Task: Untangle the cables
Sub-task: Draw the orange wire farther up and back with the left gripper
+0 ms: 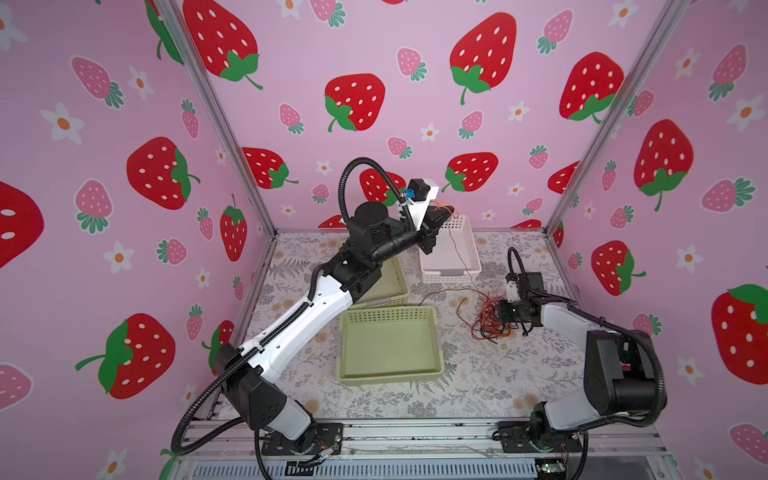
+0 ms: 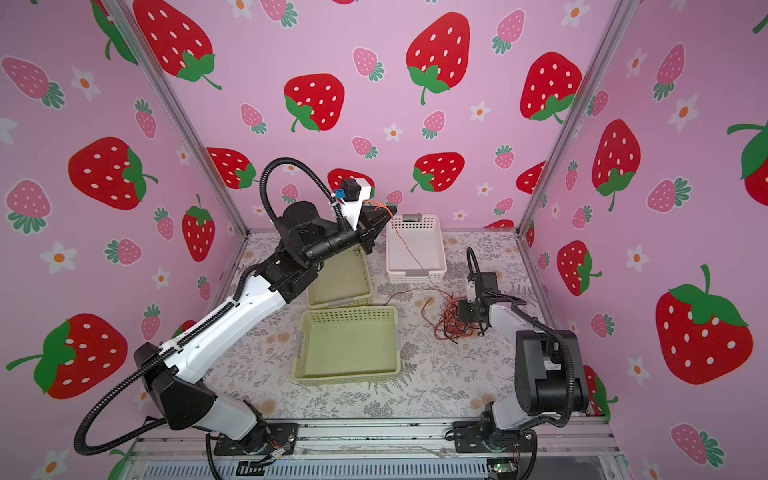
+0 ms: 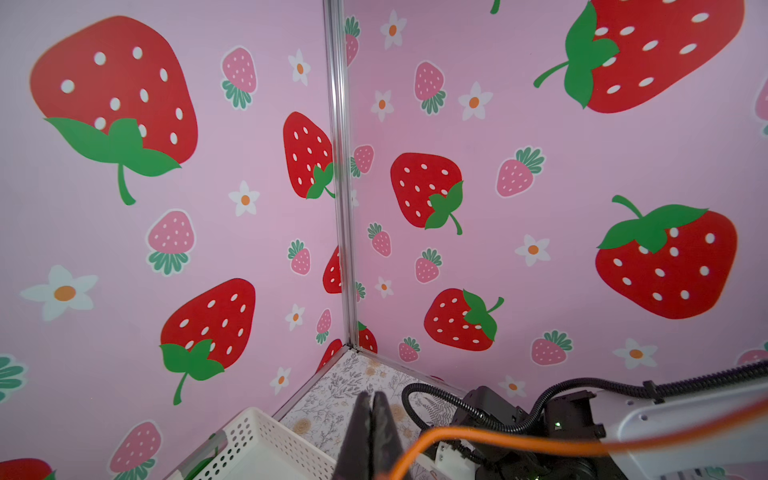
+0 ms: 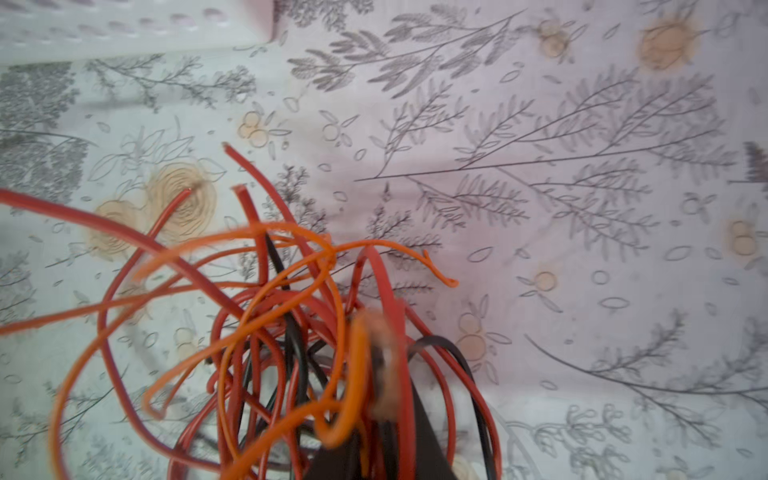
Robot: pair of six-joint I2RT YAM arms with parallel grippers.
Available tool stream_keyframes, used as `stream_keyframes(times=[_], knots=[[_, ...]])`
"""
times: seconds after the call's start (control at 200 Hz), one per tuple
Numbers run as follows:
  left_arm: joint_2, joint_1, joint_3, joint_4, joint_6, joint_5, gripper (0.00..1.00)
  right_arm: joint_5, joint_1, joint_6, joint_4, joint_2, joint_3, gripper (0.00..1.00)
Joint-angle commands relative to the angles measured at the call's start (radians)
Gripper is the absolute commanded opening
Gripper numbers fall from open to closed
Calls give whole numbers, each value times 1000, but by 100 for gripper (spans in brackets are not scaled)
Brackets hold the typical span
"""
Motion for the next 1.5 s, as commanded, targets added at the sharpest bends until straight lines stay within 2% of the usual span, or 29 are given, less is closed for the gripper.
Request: stream_keyframes(times=[0.0,0.455,0.615,0.96,1.496], knots=[[-49,28,53,-4,24,-16,0,43,-39,-47,-23,37,32,16],[-139,160,54,-57,48,-46,0,99,-126,-56,6,113,48,16],[-171,226,44,-78,18,-34,0,86,-142,-51,17,123,51,17],[-235,303,17,-94,19,-72,0,87,-178,-51,29,165,58,19],[-279,404,31,-130,15,-44,0,94,-273,-51,52,236,74,18]])
